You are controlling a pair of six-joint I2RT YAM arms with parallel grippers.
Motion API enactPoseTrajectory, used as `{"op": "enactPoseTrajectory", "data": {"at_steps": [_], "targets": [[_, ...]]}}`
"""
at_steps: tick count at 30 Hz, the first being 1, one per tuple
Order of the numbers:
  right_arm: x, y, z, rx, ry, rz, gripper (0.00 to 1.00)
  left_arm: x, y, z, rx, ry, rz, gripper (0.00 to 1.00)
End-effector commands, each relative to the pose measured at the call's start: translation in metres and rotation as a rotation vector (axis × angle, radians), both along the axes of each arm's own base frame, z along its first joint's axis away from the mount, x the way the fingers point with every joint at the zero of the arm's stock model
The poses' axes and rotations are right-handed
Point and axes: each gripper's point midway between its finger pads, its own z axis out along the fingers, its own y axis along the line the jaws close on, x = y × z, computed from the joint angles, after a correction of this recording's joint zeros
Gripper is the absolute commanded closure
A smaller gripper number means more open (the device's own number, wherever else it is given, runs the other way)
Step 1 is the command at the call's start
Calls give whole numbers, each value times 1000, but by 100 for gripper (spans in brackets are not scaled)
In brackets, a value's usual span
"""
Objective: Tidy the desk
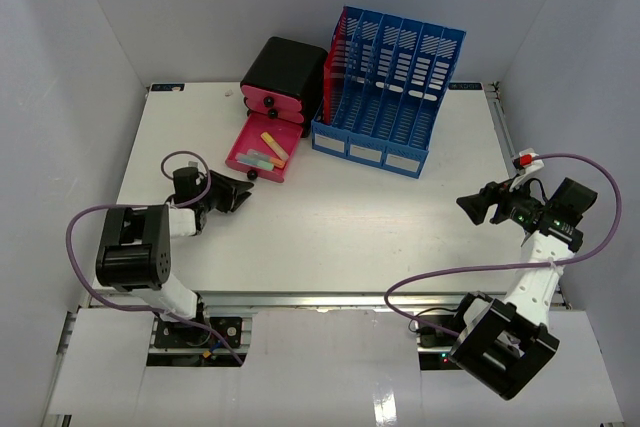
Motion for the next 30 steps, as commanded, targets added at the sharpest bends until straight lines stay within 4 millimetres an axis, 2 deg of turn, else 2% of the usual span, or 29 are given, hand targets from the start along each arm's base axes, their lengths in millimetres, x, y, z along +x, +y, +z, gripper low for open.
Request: {"op": "enactPoseTrajectory", "data": {"at_steps": [1, 7, 18, 30], "targets": [[1, 0, -1, 1, -9, 5, 19, 22, -1, 20, -22, -100, -19, 56], [2, -1, -2, 1, -6, 0, 19, 31, 0, 11, -31, -88, -21, 55], [2, -2, -3, 1, -2, -6, 19, 48, 1, 11, -24, -92, -29, 55], [2, -2, -4, 1, -1, -10, 19, 50, 1, 4, -16, -71, -34, 55]]}}
